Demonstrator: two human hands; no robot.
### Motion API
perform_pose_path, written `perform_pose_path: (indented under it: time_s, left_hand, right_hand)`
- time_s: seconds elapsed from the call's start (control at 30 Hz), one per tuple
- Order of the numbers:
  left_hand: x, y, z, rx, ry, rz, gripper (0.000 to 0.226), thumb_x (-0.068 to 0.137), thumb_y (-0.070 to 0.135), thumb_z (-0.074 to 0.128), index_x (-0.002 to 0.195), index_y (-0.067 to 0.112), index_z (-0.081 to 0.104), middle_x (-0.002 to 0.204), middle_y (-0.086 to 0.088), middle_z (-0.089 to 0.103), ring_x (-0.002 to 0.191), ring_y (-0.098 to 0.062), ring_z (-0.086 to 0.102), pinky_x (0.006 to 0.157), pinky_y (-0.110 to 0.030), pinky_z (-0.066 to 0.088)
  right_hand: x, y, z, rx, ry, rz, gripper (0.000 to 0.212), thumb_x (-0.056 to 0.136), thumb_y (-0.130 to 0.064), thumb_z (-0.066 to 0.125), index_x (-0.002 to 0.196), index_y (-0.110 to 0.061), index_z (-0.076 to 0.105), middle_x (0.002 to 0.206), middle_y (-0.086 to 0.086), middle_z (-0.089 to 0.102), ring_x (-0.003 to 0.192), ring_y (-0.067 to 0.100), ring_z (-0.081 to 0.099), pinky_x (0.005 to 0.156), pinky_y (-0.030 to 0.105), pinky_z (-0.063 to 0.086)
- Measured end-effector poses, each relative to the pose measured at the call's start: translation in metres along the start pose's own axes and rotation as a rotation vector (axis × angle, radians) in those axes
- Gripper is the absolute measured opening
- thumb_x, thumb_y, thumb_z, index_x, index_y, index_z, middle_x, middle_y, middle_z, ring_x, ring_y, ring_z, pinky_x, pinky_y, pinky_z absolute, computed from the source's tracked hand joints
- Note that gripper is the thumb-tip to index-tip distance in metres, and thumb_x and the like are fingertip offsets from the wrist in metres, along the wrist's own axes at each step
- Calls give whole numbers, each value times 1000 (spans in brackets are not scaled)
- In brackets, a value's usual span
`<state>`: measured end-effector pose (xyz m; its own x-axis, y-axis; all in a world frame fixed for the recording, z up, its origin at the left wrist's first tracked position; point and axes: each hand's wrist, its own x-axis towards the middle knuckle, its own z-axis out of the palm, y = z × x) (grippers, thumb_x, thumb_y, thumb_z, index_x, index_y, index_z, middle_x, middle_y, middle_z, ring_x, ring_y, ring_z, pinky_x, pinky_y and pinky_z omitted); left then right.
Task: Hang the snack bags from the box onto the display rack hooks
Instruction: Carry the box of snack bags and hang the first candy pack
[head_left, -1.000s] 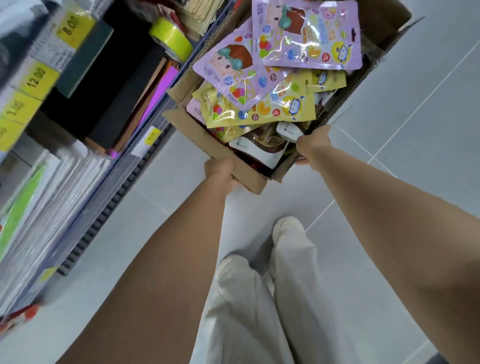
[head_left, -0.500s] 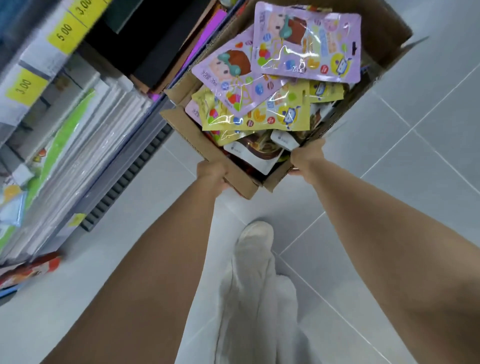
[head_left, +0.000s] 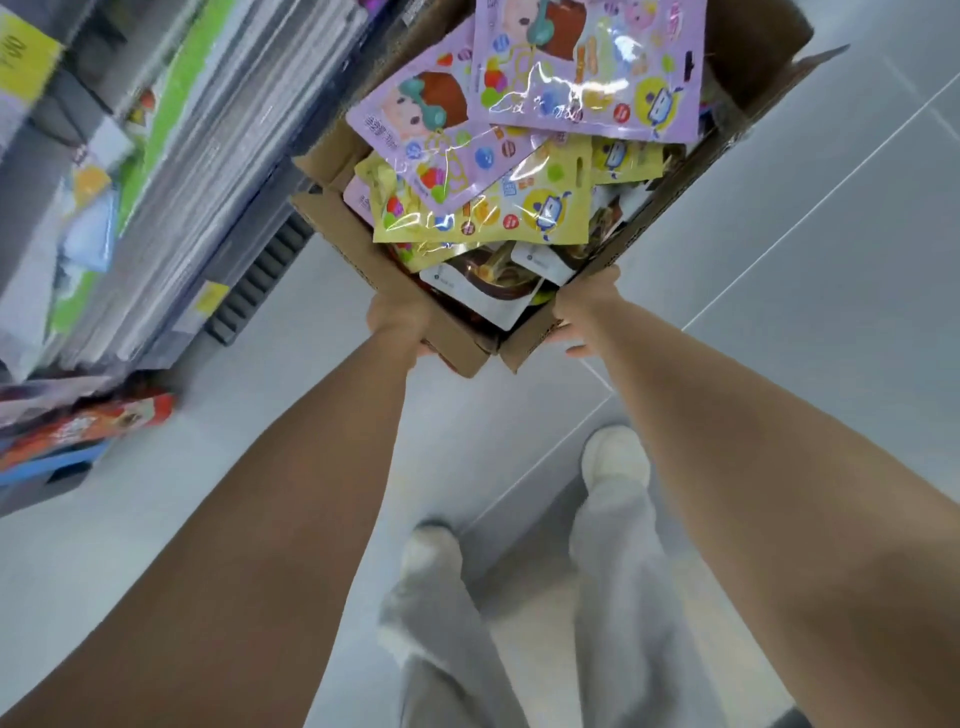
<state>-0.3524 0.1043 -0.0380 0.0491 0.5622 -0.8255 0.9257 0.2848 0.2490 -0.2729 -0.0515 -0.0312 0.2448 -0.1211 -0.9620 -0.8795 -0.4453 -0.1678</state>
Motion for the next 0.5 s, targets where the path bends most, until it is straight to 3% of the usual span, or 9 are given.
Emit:
perform_pose_path:
  time_s: [0.07, 0.2, 0.33, 0.5]
  left_hand:
    - [6, -28, -17, 7, -7, 6, 17, 90, 2, 49, 104, 10, 51, 100, -9, 58, 81, -26, 61, 36, -27, 49]
    - [20, -70, -51, -17, -13, 53, 17, 88, -1, 48, 101, 8, 52, 96, -10, 59, 79, -30, 64, 41, -32, 54]
    - [27, -105, -89, -63, -26, 20, 16, 86, -1, 46, 96, 10, 52, 93, -11, 61, 77, -31, 64, 56, -40, 57]
    - [46, -142, -134, -82, 17, 3, 16, 88, 1, 44, 97, 11, 52, 81, -6, 59, 67, -24, 62, 45, -33, 55]
  right_hand:
    - [-4, 24, 22, -16, -5, 22, 50, 95, -11, 36, 139, -17, 14, 127, 15, 56, 90, 35, 68, 80, 48, 49]
    - [-12, 66, 56, -27, 30, -19, 53, 94, -5, 40, 139, -20, 16, 124, 16, 58, 71, 30, 67, 51, 35, 49]
    - [-29, 105, 88, 10, 4, -30, 48, 94, -8, 39, 134, -30, 25, 119, 8, 62, 61, 23, 64, 67, 37, 51]
    - [-44, 136, 133, 49, -84, -53, 52, 93, -5, 42, 133, -33, 26, 120, 6, 60, 76, 26, 65, 71, 38, 50]
